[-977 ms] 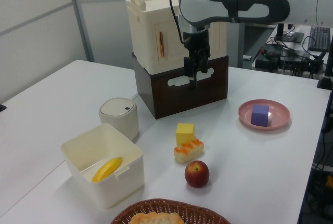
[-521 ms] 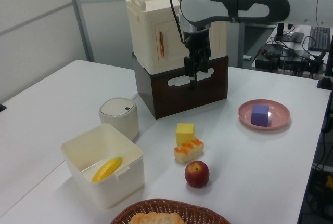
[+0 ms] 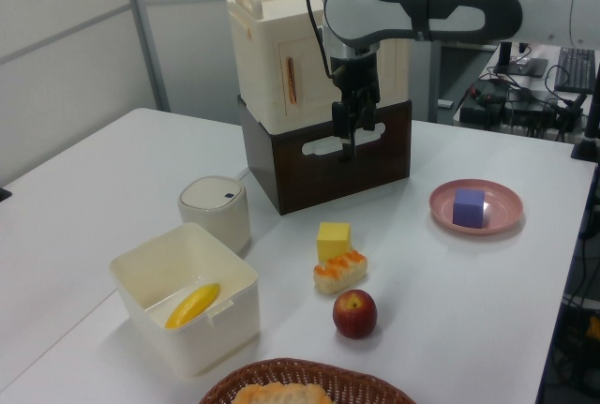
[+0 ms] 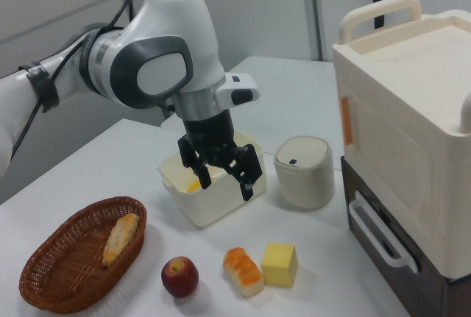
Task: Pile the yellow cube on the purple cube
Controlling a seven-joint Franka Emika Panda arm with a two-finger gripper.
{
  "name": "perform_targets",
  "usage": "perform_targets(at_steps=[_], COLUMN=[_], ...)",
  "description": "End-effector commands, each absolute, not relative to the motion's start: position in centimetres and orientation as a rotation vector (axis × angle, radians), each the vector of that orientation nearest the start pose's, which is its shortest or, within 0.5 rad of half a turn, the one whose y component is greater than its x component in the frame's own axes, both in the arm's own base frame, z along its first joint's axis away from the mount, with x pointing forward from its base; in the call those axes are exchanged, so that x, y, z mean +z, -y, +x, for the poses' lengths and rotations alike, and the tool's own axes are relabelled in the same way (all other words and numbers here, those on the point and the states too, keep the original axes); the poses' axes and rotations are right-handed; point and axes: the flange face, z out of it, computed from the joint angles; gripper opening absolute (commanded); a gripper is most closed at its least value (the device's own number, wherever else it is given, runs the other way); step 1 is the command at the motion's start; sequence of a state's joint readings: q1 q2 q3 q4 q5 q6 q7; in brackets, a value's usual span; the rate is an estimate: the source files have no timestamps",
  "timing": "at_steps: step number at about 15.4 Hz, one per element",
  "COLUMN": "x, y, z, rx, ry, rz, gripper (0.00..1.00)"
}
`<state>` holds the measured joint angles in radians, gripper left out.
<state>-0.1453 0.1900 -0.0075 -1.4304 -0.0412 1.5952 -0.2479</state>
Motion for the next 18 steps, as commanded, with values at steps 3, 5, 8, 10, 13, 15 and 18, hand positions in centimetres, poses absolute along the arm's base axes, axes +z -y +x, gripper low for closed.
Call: perform_targets(at_steps=[3,5,8,10,13,15,18], x=[58.9,58.8,58.6,58.4,57.7,54.9,51.0], y=[9.8,9.8,9.6,9.4,9.7,10.0,10.2], z=[60.3,60.3,60.5,60.5,60.8,62.6,64.7], rx=[0.009,0.011,0.025,0.033,0.045,0.036,0.020], ry=[0.132,0.132,0.149,0.165,0.163,0.170,0.215], rz=[-3.175,-3.175,-3.193,-3.204,-3.200,-3.201,-3.201], gripper=[1.00,1.00,1.00,1.00,1.00,1.00,1.00])
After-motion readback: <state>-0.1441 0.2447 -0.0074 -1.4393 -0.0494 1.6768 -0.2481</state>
